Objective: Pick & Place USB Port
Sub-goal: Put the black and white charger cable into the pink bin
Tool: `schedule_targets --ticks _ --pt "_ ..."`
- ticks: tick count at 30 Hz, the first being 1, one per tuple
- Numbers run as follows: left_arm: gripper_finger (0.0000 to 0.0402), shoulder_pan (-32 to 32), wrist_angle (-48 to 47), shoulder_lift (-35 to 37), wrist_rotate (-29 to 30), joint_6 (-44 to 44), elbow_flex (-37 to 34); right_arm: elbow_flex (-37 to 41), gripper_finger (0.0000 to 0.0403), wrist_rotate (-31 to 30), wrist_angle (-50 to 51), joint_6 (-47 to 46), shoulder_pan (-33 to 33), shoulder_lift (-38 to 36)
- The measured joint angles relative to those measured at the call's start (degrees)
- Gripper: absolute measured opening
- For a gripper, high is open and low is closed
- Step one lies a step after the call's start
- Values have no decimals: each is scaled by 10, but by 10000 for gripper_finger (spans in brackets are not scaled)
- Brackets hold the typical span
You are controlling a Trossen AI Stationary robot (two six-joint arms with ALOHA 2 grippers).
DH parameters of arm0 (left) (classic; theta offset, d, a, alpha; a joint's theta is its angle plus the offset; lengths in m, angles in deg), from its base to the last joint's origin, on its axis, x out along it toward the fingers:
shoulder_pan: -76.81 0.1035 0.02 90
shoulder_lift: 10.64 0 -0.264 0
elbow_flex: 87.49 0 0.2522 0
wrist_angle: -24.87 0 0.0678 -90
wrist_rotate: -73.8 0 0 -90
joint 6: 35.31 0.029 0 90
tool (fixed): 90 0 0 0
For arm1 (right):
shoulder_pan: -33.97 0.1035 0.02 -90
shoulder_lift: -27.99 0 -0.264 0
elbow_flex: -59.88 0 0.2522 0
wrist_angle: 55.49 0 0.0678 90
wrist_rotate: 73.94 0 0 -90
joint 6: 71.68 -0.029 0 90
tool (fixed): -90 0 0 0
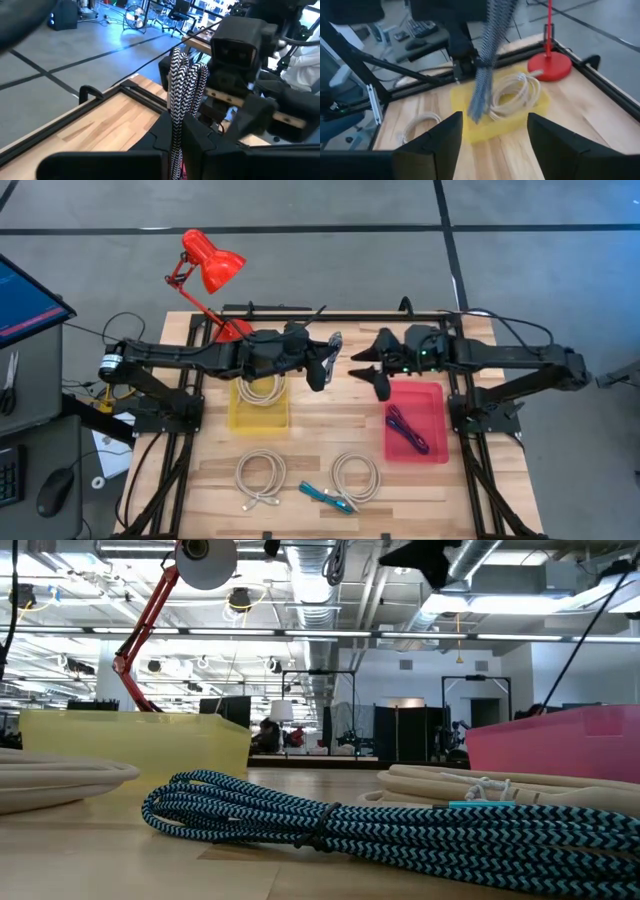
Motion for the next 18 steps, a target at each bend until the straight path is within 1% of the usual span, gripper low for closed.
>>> schedule_targets --ticks 7,12,18 --pt "16 0 0 0 0 0 0 0 211 2 -69 -1 14 42" --pt "16 0 0 0 0 0 0 0 206 4 -97 -17 17 57" --pt "16 0 1 0 -1 -2 0 -1 209 2 -138 -16 17 67"
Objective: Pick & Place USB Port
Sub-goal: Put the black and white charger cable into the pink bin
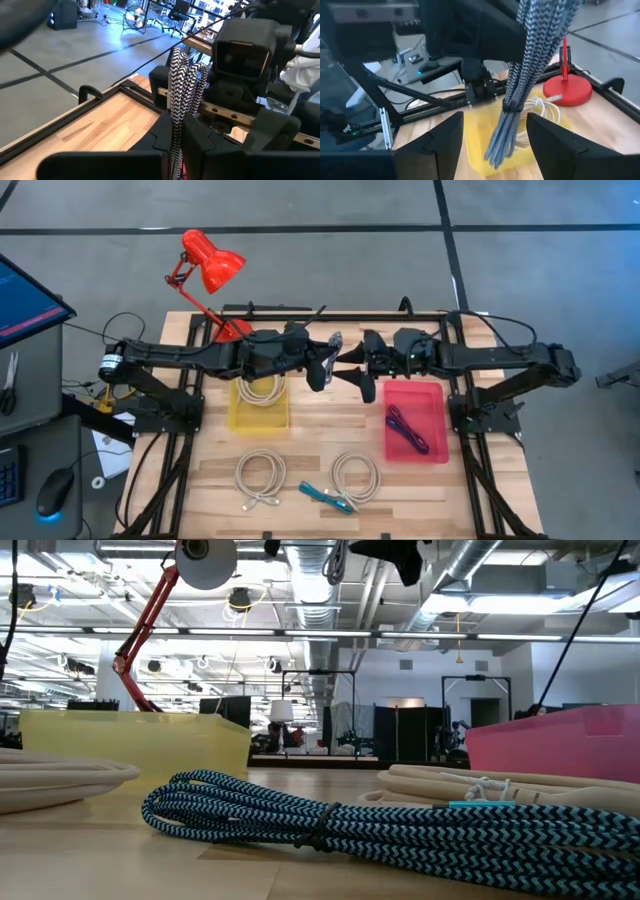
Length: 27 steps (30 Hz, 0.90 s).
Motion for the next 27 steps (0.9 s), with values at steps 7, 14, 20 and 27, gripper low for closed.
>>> schedule_targets --ticks 7,14,20,27 --pt "15 0 4 0 -4 0 0 0 206 -1 -13 0 -3 17" --pt "15 0 9 0 -14 -2 0 1 188 -2 -59 1 -3 50" --pt "15 0 9 0 -15 -2 0 1 110 -6 -61 1 -3 58" --pt "35 0 14 0 -14 -2 1 1 16 -30 -59 16 -3 53"
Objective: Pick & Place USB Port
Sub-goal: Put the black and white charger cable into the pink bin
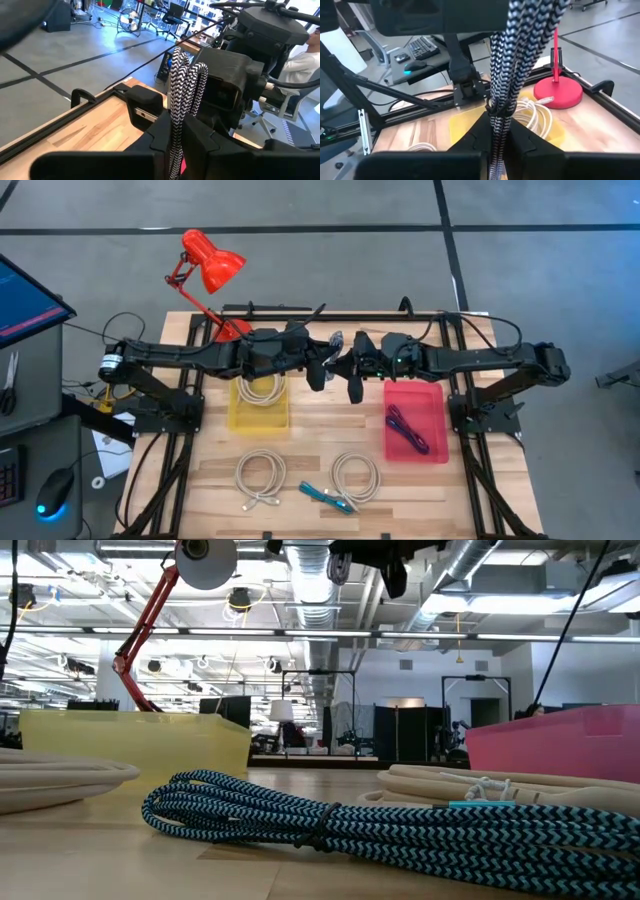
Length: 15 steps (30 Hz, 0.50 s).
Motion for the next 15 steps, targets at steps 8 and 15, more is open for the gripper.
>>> schedule_targets --ticks 8,15 --pt "43 0 -5 0 -1 0 0 0 7 -5 20 0 1 -10" --pt "47 0 -21 0 -1 16 0 -1 5 -75 116 5 0 -80"
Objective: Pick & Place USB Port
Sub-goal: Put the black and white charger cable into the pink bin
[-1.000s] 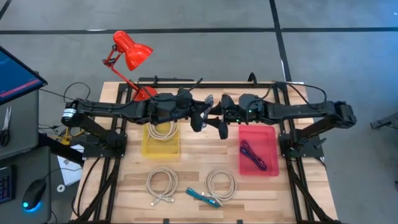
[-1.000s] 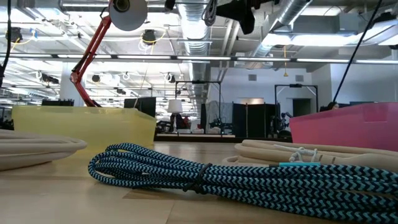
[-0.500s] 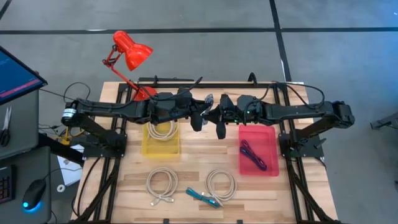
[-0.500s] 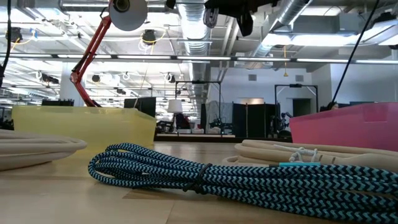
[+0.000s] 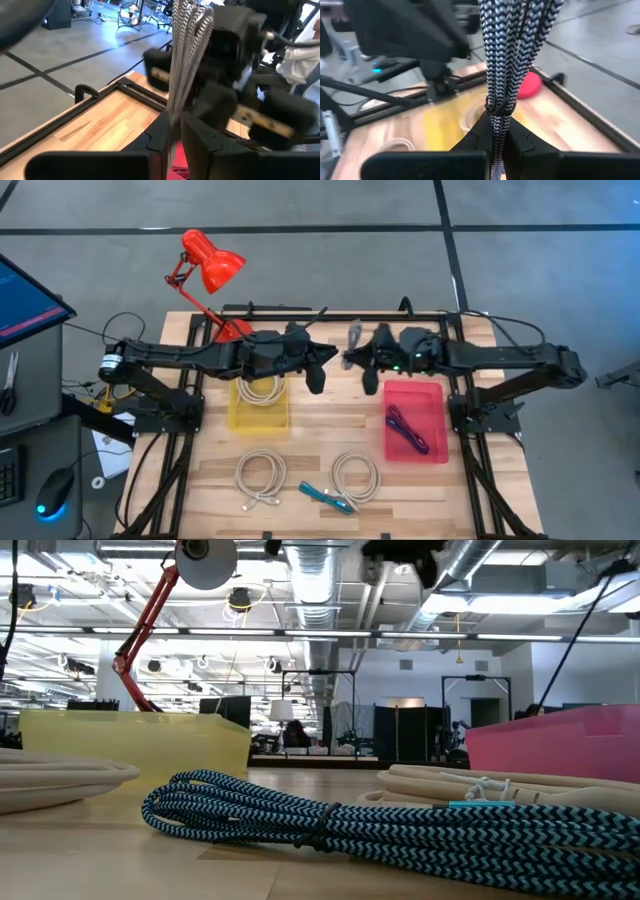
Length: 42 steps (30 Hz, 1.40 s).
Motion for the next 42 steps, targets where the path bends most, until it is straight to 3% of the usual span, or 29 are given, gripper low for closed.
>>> schedule_targets --ticks 5,9,15,23,30,36,42 --pt "72 0 -28 0 0 1 0 1 5 -49 130 -13 0 -72" --pt "100 0 -60 3 0 -1 0 0 5 -71 272 -75 3 -127" --pt "117 0 -107 18 0 -1 -1 0 5 -92 466 -212 24 -173" --pt "109 0 -128 59 1 -1 -1 1 5 -90 634 -419 93 -171" --pt "106 0 -130 107 3 3 -1 16 5 -52 695 -607 191 -148" --pt "106 0 -142 142 3 29 -1 78 5 -42 671 -750 271 -110" --pt "106 0 -155 164 3 44 -1 132 5 -29 609 -846 310 -70"
